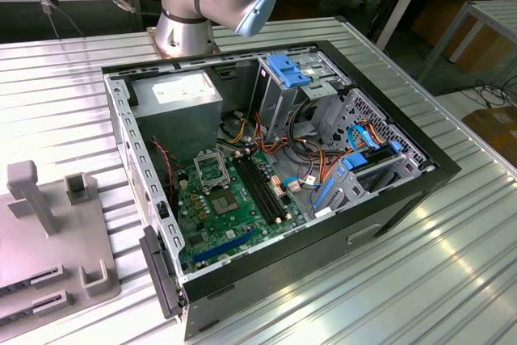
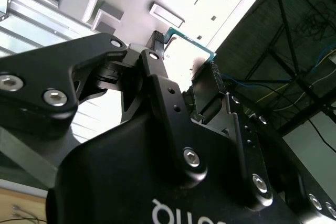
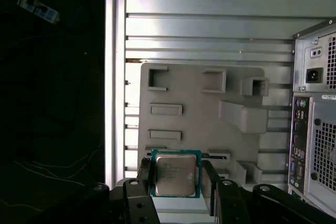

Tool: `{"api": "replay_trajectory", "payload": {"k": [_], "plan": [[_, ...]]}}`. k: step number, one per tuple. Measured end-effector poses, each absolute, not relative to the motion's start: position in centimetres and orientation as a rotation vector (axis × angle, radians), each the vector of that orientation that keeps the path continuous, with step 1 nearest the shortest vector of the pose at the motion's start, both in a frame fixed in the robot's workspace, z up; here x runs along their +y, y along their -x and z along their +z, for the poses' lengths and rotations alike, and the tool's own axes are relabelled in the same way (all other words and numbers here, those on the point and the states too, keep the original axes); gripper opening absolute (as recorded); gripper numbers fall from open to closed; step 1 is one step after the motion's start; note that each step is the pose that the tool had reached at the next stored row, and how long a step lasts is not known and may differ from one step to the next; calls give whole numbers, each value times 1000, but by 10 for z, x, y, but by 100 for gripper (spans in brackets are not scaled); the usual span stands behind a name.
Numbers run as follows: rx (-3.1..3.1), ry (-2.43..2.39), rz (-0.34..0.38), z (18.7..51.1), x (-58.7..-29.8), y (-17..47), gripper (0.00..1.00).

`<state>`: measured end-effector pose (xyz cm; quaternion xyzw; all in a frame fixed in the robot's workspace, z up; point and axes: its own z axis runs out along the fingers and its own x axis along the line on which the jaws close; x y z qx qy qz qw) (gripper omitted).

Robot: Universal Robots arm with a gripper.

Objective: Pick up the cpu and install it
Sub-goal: 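Pick up the cpu and move it towards the insertion slot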

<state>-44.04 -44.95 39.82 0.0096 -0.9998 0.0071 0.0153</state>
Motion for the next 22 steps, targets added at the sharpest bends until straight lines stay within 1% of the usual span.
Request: {"api": "replay_trajectory", "payload": {"k": [22], "plan": [[-3111,-30,22,398,-450,414,47]]}}
